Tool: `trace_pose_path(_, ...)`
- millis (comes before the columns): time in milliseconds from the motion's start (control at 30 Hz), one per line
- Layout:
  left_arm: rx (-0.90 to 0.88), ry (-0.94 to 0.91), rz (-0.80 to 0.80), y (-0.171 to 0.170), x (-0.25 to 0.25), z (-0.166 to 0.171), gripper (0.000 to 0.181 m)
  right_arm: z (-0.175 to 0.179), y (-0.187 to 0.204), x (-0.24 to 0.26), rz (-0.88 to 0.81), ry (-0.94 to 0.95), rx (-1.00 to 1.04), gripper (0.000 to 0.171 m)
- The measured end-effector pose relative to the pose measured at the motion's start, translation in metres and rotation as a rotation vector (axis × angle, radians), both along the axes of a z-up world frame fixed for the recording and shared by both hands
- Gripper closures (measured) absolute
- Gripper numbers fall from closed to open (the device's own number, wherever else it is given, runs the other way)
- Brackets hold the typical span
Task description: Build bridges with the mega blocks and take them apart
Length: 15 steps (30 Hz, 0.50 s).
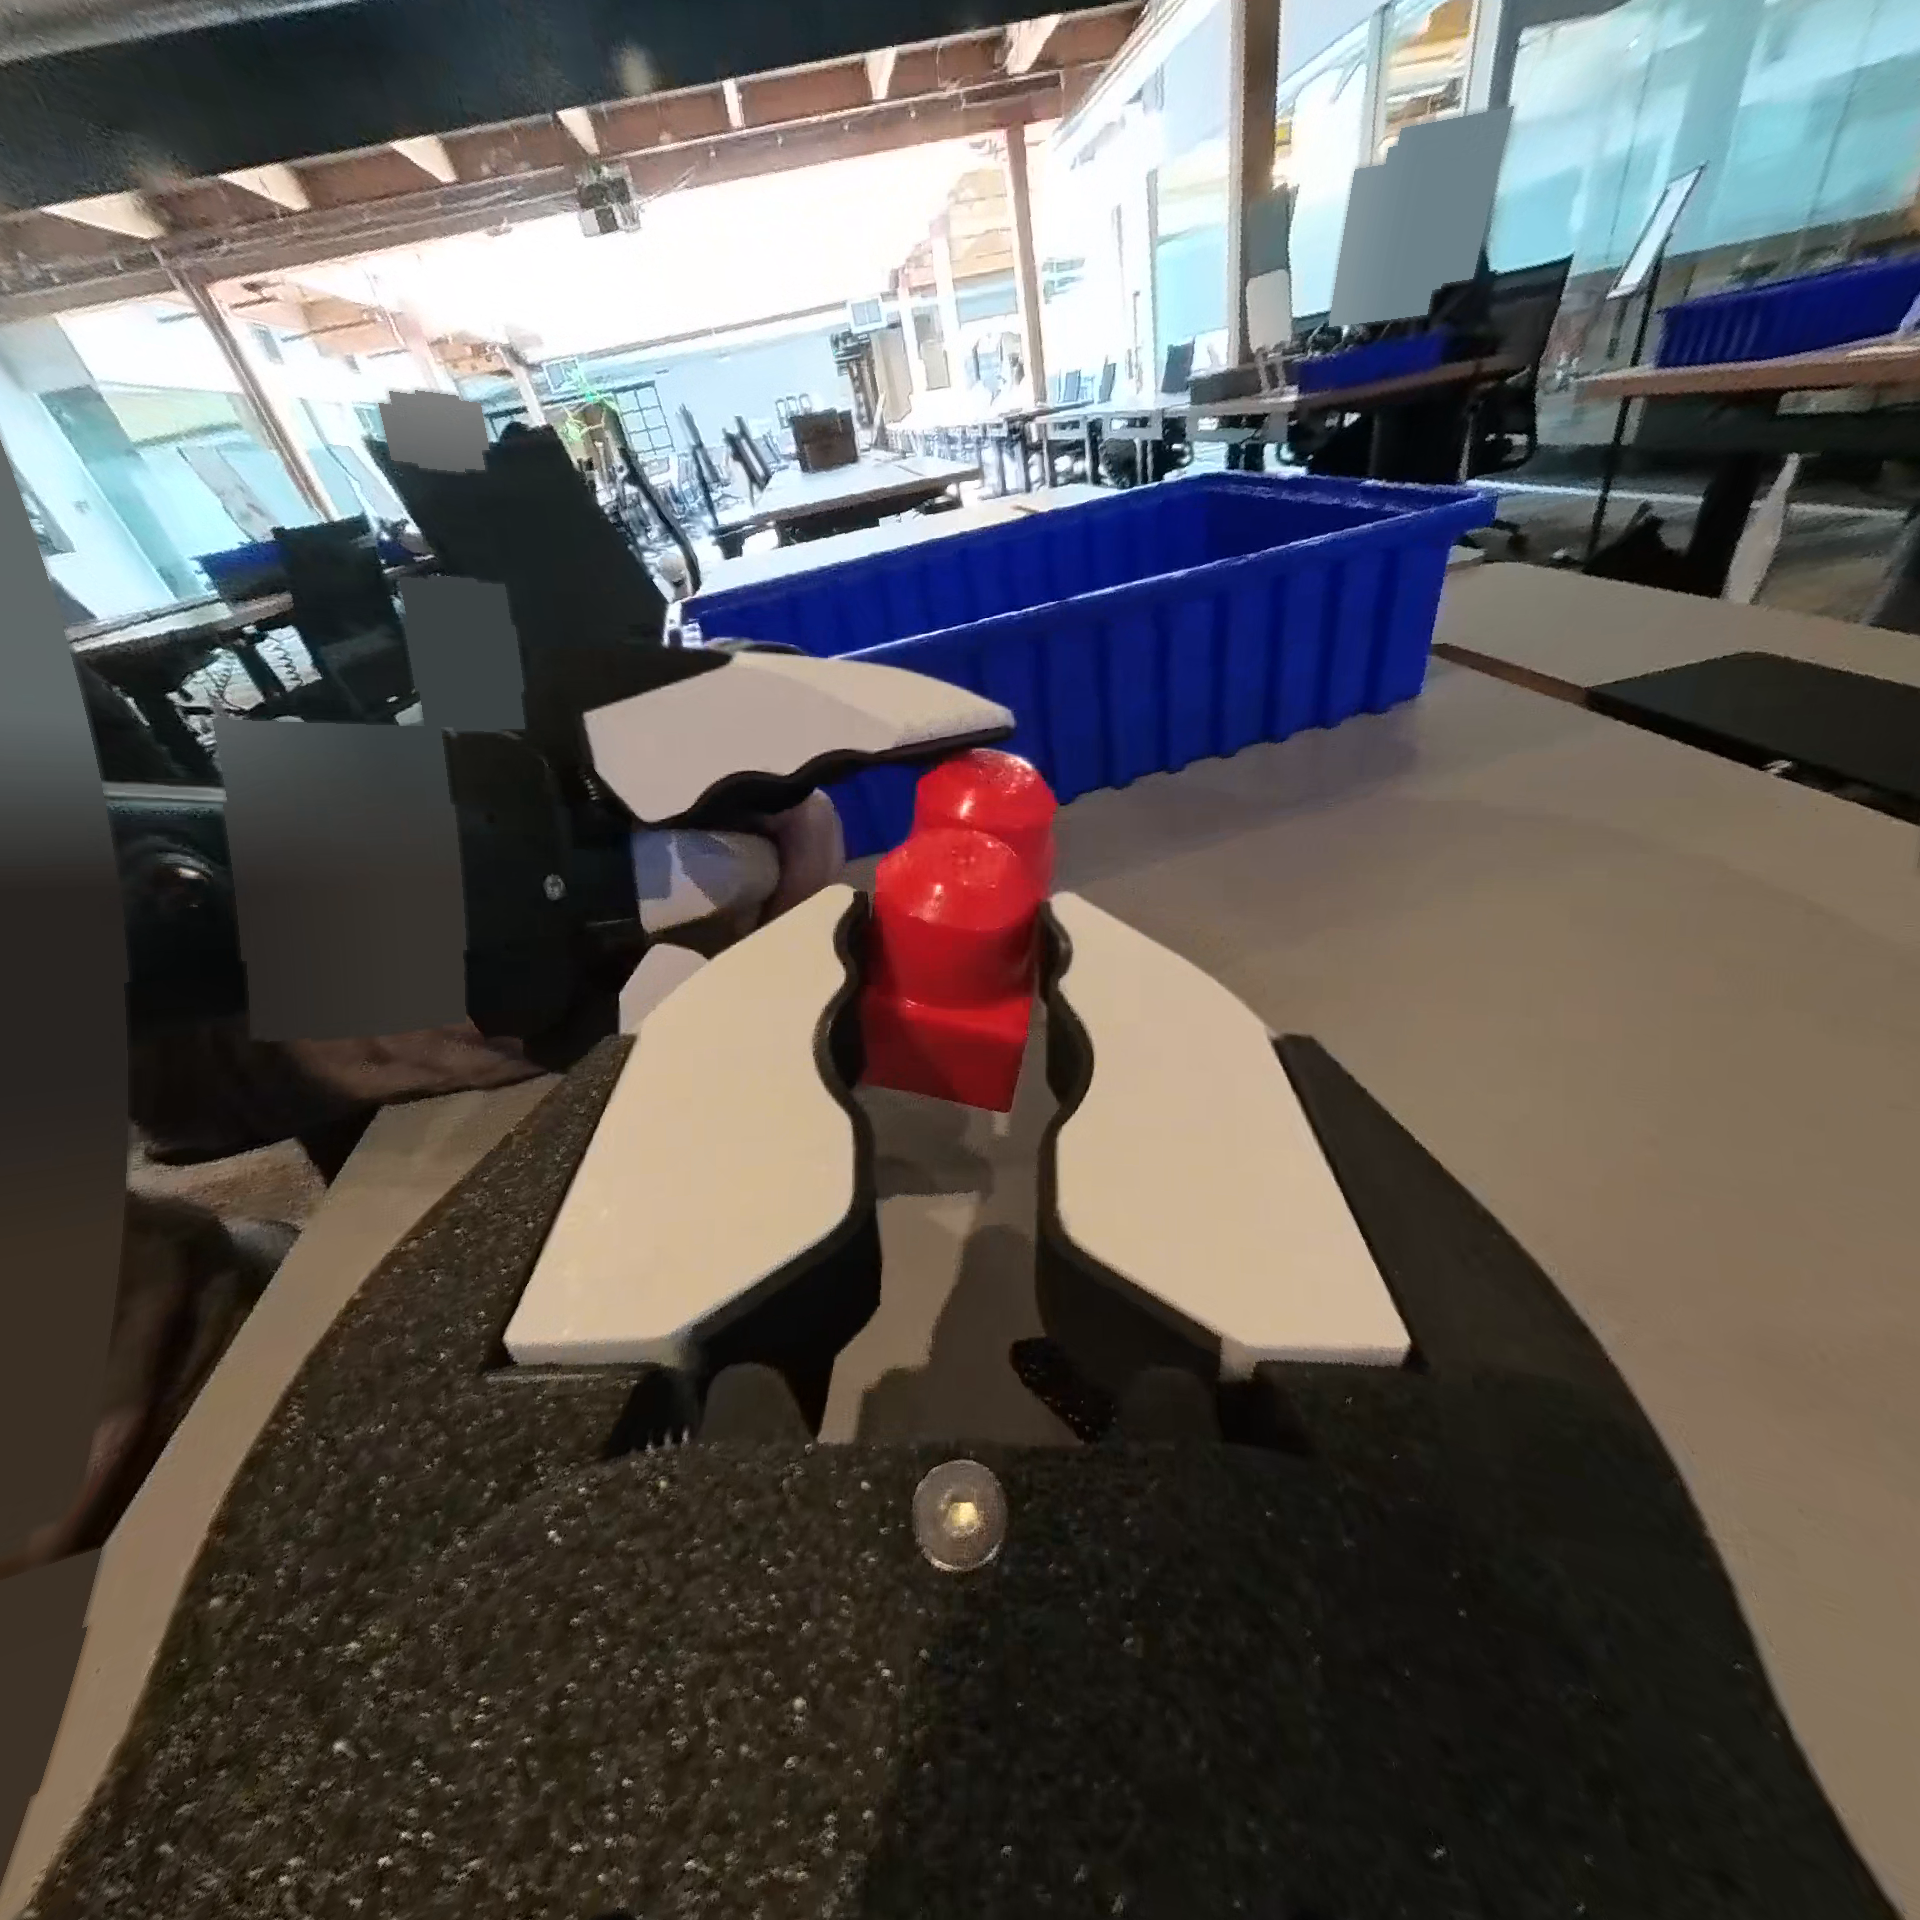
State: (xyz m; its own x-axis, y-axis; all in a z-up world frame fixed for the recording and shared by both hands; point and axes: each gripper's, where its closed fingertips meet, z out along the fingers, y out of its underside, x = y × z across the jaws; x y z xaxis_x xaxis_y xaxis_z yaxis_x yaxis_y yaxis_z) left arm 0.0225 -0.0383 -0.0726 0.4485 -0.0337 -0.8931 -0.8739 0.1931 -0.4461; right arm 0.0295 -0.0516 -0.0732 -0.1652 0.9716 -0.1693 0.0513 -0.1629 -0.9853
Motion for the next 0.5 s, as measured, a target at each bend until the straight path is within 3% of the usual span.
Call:
trace_pose_path(167, -0.052, -0.073, -0.055, -0.001, 0.006, -0.002, 0.129, 0.001, 0.005, 0.006, -0.024, -0.012, 0.037, 0.142)
trace_pose_path(300, -0.133, -0.226, -0.058, 0.003, -0.003, -0.001, 0.112, -0.004, 0.026, 0.015, -0.131, -0.047, 0.115, 0.142)
trace_pose_path(500, -0.109, -0.385, 0.029, 0.010, -0.040, 0.007, 0.118, -0.044, 0.044, 0.027, -0.169, -0.328, 0.264, 0.142)
